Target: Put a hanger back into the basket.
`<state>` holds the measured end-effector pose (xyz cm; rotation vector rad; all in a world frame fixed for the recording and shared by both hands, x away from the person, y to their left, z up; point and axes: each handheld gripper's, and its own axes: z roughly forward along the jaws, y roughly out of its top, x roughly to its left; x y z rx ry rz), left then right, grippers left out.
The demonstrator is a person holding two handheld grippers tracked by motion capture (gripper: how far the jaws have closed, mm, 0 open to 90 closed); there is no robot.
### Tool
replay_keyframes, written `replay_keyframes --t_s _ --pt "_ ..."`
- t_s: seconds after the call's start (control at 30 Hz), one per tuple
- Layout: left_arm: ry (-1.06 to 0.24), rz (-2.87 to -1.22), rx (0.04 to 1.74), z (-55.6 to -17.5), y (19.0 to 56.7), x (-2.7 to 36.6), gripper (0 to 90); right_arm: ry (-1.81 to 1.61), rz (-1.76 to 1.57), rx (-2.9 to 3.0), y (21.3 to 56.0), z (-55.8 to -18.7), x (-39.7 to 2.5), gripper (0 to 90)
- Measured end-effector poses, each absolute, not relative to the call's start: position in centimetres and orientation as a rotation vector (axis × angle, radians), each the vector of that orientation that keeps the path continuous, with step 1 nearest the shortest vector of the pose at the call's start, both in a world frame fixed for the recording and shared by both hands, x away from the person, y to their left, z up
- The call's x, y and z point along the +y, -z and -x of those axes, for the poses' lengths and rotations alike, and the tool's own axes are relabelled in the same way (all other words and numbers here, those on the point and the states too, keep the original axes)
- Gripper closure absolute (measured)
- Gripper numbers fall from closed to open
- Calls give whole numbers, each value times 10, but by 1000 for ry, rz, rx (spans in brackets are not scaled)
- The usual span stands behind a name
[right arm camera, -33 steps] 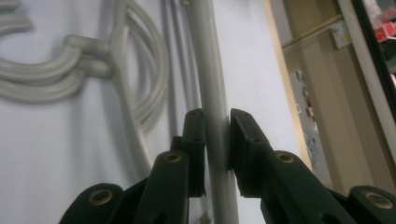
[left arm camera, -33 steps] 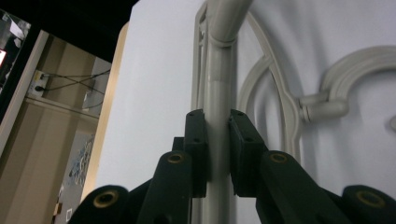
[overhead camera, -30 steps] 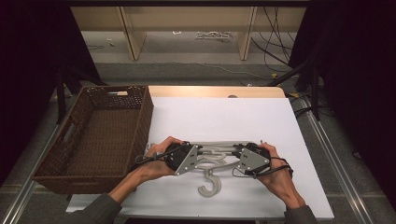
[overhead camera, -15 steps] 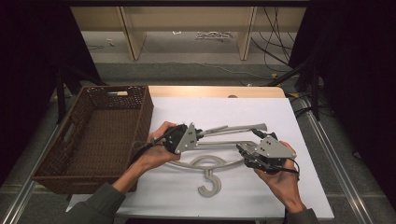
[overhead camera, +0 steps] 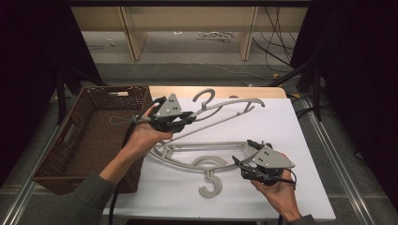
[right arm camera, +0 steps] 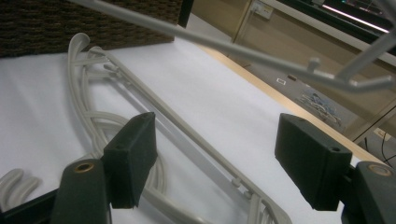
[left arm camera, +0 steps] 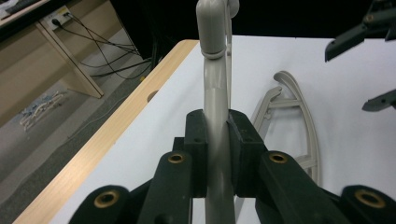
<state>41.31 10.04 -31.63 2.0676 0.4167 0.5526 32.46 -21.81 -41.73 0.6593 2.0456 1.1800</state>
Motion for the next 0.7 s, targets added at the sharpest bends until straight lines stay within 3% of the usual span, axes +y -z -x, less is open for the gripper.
replay_keyframes --t_s 0.4,0.7 --pt "-574 -1954 523 -411 275 157 796 -1214 -675 2059 423 -313 -221 296" --pt "-633 -1910 627 -405 272 218 796 -1233 -702 2062 426 -307 -222 263"
